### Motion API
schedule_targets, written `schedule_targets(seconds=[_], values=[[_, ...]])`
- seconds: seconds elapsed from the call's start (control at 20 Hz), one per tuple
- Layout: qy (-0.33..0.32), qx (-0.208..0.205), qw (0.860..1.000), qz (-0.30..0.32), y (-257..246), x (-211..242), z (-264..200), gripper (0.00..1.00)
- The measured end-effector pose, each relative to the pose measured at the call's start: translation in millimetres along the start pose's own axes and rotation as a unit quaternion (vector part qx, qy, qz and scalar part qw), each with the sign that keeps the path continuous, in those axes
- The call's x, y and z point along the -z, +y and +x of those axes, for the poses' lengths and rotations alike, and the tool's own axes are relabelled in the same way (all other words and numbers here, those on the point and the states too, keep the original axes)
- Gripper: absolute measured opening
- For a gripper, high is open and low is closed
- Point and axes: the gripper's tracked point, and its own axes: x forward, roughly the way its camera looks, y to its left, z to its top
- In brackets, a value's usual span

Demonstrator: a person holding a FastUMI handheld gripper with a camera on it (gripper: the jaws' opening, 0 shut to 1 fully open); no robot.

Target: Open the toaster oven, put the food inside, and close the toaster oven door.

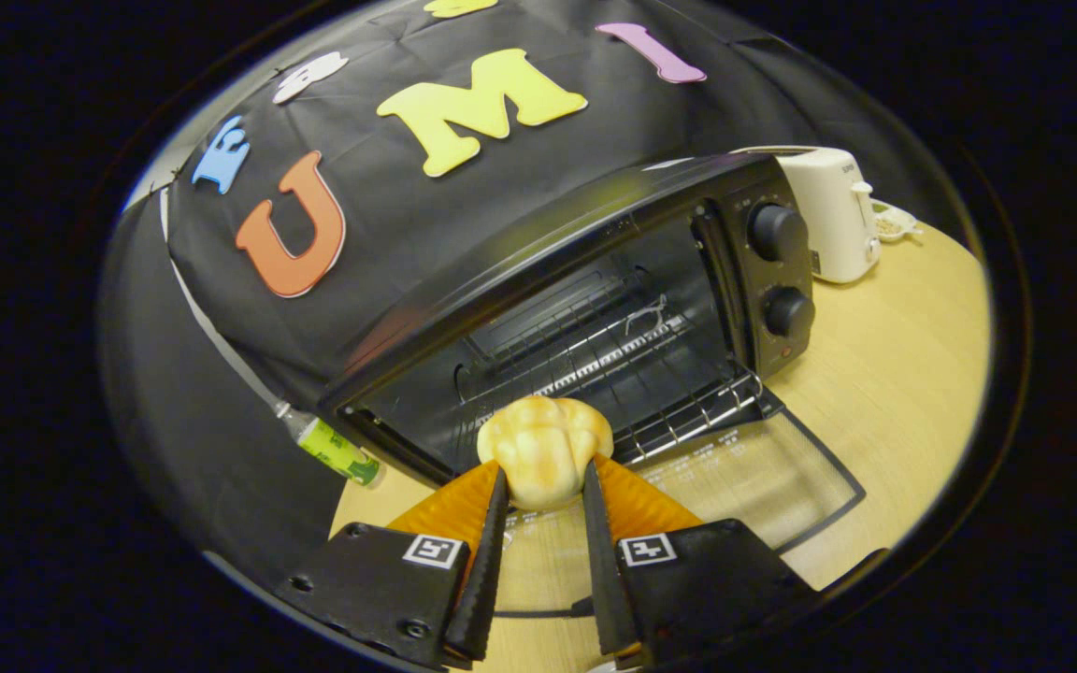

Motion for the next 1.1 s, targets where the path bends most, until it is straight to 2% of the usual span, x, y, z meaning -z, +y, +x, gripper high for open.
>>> schedule_targets(seconds=[0.15, 0.35, 0.55, 0.8, 1.1], values=[[-0.012, 0.019, 0.999, -0.029, -4, -12, 29, 0.48], [-0.026, 0.016, 0.999, -0.044, -2, -22, 53, 0.48], [-0.026, 0.006, 0.998, -0.054, 5, -21, 59, 0.75], [-0.025, 0.003, 0.998, -0.052, 8, -17, 39, 0.98], [-0.042, -0.017, 0.993, -0.108, 18, -5, -40, 0.98]])
